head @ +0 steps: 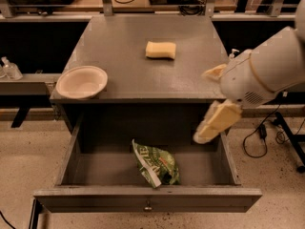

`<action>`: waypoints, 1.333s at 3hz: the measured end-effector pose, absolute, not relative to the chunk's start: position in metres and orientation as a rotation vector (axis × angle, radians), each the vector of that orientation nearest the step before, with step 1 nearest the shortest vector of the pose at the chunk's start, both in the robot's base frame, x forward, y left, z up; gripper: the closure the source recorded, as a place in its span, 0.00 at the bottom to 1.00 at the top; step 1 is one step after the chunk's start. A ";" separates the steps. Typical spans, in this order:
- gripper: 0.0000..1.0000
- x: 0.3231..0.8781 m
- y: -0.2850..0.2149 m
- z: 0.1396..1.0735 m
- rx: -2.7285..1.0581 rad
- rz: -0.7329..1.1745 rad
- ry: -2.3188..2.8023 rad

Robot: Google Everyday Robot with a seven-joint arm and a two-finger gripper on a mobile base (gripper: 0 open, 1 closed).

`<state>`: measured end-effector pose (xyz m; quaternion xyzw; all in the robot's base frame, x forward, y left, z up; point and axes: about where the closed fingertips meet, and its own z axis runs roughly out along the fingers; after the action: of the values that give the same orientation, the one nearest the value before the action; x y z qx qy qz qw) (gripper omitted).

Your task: Pick green jalapeno chip bag from top drawer and place on counter

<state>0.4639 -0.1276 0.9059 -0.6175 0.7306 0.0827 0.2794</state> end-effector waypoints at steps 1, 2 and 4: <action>0.38 0.472 -0.083 0.877 -1.608 0.321 1.830; 0.36 0.481 -0.076 0.883 -1.579 0.297 1.797; 0.00 0.475 -0.058 0.861 -1.578 0.364 1.757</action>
Offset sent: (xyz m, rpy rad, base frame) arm 0.0067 0.0406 -0.0267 0.1208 -0.0414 0.0446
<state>0.4754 -0.0579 0.8614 -0.6143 0.6839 0.1419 0.3672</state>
